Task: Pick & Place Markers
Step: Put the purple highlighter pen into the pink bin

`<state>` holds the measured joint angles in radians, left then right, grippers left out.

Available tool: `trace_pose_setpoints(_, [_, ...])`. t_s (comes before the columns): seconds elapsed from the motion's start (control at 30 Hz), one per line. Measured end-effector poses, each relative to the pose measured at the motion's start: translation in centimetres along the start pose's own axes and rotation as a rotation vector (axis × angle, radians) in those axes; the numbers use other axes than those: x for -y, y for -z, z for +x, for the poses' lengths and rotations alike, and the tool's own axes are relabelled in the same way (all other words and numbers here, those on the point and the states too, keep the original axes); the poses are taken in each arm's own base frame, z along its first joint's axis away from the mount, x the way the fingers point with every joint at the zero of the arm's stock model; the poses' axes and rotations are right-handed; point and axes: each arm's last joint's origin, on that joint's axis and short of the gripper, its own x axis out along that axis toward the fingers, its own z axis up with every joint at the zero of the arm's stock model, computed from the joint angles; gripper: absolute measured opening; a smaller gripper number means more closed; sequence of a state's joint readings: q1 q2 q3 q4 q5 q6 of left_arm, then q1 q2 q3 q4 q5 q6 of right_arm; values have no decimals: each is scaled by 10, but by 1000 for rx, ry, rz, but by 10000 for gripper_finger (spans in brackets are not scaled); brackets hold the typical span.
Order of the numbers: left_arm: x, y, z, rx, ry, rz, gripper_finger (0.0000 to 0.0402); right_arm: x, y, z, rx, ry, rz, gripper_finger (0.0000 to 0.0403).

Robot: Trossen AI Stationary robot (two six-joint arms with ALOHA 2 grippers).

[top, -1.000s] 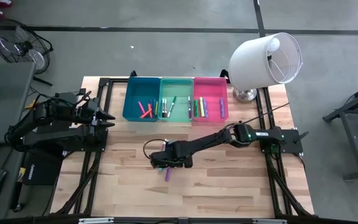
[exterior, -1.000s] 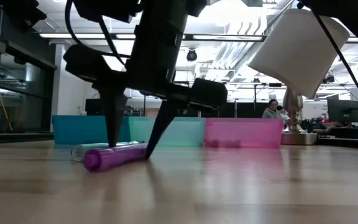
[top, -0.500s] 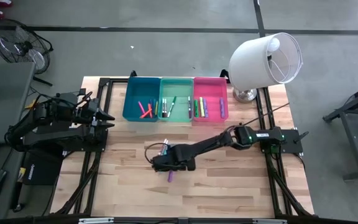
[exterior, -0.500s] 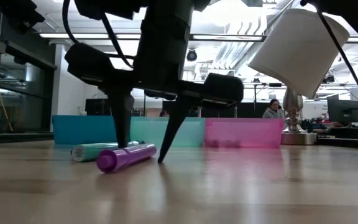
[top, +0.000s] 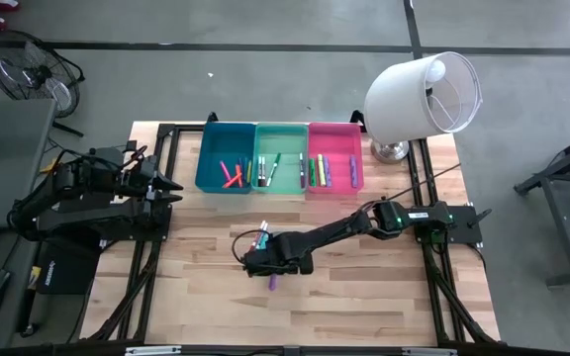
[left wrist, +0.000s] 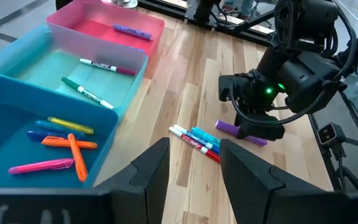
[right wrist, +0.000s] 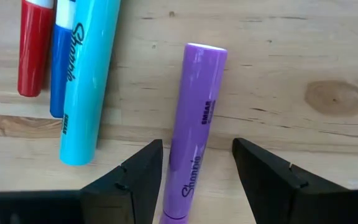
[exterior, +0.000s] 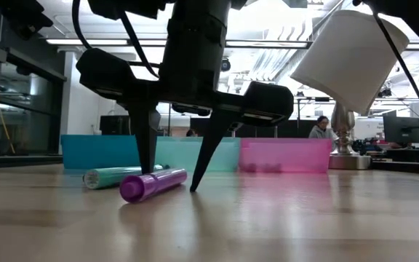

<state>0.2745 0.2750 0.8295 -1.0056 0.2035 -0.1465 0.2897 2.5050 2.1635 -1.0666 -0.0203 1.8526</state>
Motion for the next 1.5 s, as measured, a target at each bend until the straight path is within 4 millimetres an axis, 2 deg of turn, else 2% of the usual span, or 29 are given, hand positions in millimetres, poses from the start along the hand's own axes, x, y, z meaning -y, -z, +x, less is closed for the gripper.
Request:
trace_pose_setpoints(0.5, [0, 0, 0, 0, 0, 9, 140, 5, -2, 1, 17, 51, -24, 185])
trace_pose_setpoints(0.97, [0, 3, 0, -30, 0, 5, 140, 8, -1, 1, 40, 78, -83, 56])
trace_pose_setpoints(1.2, [0, 4, 0, -45, -1, 2, 140, 8, -1, 0, 31, 76, -108, 53])
trace_pose_setpoints(1.5, [0, 4, 0, -44, -1, 5, 140, 11, -9, -15, 63, 95, -120, 53])
